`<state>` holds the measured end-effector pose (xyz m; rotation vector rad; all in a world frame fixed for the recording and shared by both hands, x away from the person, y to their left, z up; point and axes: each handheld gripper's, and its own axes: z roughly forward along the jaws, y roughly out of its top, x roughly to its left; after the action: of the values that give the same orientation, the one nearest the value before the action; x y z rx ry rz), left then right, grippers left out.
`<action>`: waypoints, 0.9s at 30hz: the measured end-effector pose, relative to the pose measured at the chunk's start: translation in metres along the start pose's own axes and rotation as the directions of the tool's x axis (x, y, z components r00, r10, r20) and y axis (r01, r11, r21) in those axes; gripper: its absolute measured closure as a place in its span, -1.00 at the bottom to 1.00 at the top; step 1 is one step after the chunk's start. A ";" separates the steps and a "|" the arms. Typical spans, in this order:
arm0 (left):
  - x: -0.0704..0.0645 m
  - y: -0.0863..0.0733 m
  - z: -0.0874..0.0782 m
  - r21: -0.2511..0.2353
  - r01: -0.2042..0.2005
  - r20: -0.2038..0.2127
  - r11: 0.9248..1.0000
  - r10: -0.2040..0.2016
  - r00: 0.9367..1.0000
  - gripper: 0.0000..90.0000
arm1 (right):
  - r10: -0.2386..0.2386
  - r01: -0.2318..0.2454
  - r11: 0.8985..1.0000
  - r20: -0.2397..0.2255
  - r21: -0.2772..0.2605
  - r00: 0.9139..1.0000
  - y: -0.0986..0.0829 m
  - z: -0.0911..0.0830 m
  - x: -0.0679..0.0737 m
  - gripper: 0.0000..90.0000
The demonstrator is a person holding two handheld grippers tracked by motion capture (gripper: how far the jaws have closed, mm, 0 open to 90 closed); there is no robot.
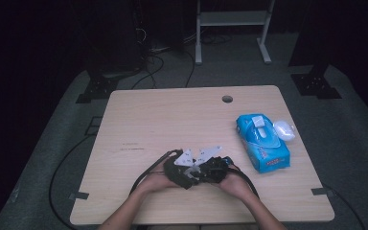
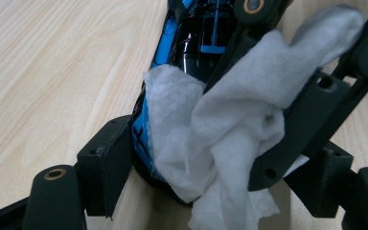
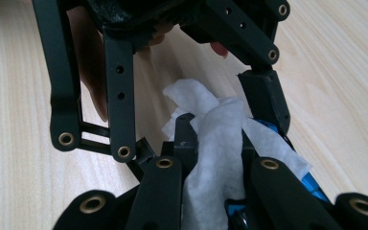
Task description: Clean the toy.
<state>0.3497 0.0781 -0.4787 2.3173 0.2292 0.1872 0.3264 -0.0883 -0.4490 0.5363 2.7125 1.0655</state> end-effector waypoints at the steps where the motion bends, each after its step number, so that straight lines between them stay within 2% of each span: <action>1: 0.000 0.000 0.000 0.002 -0.001 -0.001 1.000 0.001 1.000 -0.45 | 0.003 -0.003 1.000 -0.003 -0.002 1.000 -0.001 -0.001 -0.001 0.76; 4: 0.000 0.001 0.000 0.003 0.003 -0.002 1.000 -0.003 1.000 -0.45 | 0.021 -0.021 1.000 0.033 0.002 0.999 -0.007 -0.010 -0.006 0.76; 6: 0.000 0.001 0.000 0.003 0.003 0.000 1.000 -0.003 1.000 -0.45 | 0.080 -0.079 0.997 0.055 -0.021 0.995 -0.013 -0.019 -0.014 0.76; 7: -0.001 0.001 0.001 0.003 0.003 -0.003 1.000 -0.003 1.000 -0.45 | 0.090 -0.089 0.996 0.065 -0.025 0.994 -0.015 -0.022 -0.018 0.76; 10: -0.001 0.001 0.001 0.005 0.006 -0.004 1.000 -0.006 1.000 -0.45 | 0.066 -0.065 0.998 0.072 -0.009 0.995 -0.012 -0.019 -0.013 0.76; 13: -0.001 0.001 0.000 0.006 0.006 -0.001 1.000 -0.006 1.000 -0.45 | 0.031 -0.031 1.000 0.033 -0.002 0.999 -0.006 -0.007 -0.003 0.76; 15: 0.000 0.001 0.000 0.006 0.009 0.001 1.000 -0.009 1.000 -0.45 | 0.014 -0.013 1.000 0.039 -0.010 0.999 -0.005 -0.003 0.002 0.76; 18: 0.000 0.001 0.000 0.008 0.007 0.000 1.000 -0.007 1.000 -0.46 | 0.035 -0.035 0.999 0.049 -0.007 0.998 -0.008 -0.011 -0.005 0.76; 20: 0.000 0.001 0.000 0.010 0.005 0.002 1.000 -0.005 1.000 -0.46 | 0.075 -0.074 0.997 0.074 -0.020 0.994 -0.013 -0.019 -0.011 0.76; 22: 0.000 0.001 0.002 0.007 0.024 -0.002 1.000 -0.024 1.000 -0.48 | 0.101 -0.099 0.995 0.066 -0.032 0.993 -0.016 -0.023 -0.017 0.76; 27: 0.001 0.001 0.002 0.010 0.042 0.008 0.999 -0.042 0.999 -0.50 | 0.061 -0.061 0.998 0.084 -0.012 0.995 -0.009 -0.015 -0.013 0.76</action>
<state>0.3512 0.0763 -0.4791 2.3202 0.2749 0.1557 0.3312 -0.1089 -0.4435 0.6513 2.6328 1.0451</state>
